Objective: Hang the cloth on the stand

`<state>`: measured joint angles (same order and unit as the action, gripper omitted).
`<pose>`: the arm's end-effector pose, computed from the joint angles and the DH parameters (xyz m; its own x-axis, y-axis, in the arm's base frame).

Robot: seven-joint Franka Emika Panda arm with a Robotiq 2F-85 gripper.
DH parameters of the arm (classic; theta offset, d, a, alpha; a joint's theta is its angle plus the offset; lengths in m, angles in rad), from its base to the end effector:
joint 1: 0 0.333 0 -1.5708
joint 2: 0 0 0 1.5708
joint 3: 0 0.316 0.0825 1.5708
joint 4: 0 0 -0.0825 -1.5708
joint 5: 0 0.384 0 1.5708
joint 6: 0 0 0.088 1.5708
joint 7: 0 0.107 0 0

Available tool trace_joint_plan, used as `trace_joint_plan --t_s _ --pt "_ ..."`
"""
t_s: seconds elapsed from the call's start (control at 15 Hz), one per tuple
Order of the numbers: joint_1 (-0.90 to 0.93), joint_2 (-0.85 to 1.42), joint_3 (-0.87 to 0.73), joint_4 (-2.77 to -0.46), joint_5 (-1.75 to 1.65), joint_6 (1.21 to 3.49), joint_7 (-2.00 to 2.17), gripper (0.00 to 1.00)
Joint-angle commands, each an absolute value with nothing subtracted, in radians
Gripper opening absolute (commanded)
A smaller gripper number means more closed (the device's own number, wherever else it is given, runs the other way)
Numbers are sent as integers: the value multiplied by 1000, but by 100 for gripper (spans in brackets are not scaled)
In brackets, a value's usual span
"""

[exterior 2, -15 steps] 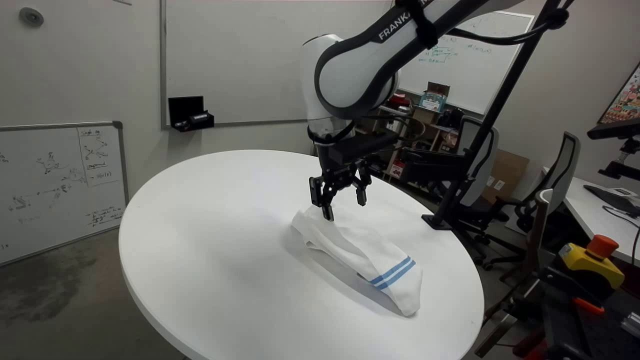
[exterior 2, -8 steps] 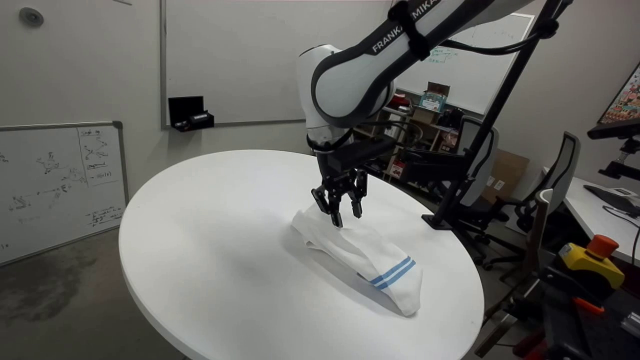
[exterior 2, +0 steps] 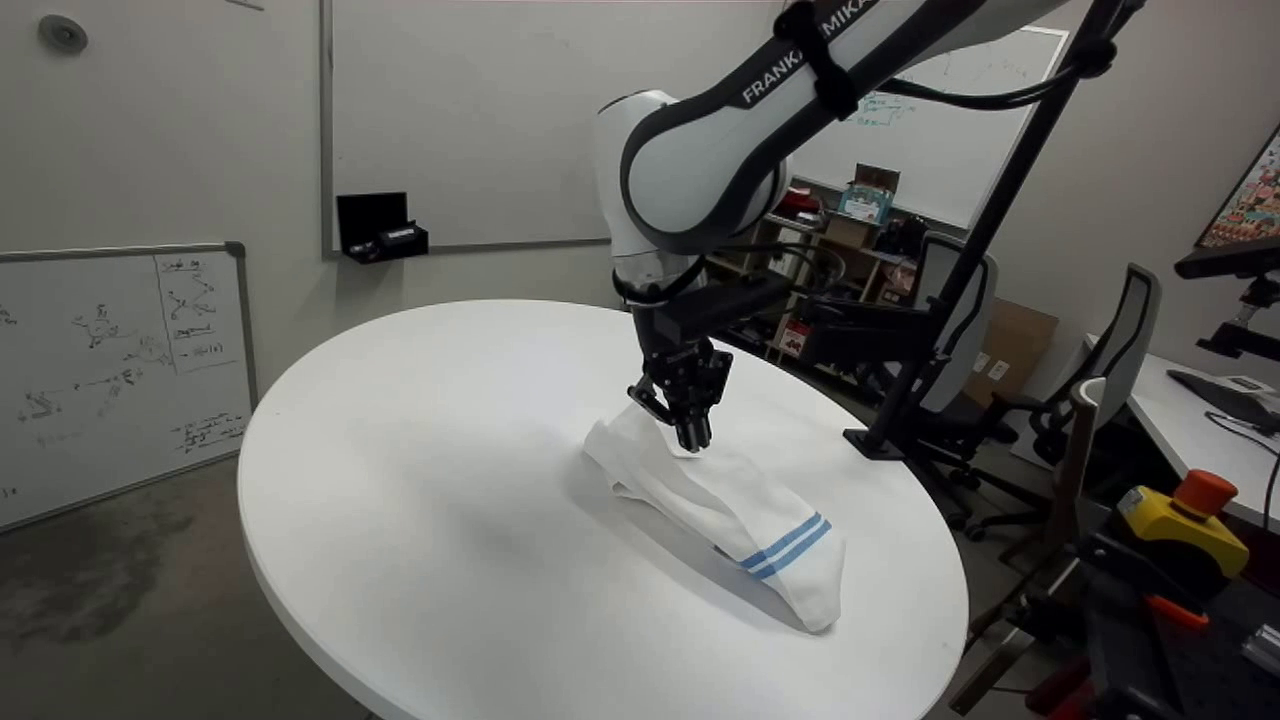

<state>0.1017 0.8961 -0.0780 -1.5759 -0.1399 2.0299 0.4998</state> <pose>0.6362 0.0105 0.0840 0.8653 -0.3947 -0.3089 -0.2890 -0.8964 0.3360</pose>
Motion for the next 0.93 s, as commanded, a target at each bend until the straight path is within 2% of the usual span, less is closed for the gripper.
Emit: trace_joint_plan --t_s 0.0,0.53,0.8,0.87 --pt "102 904 -69 -1525 -82 1975 458 42" --pt "129 935 -88 -1474 -101 1960 469 100" --pt "147 970 -109 -1452 -126 1969 486 99" --pt "149 983 -113 -1442 -129 1969 487 94"
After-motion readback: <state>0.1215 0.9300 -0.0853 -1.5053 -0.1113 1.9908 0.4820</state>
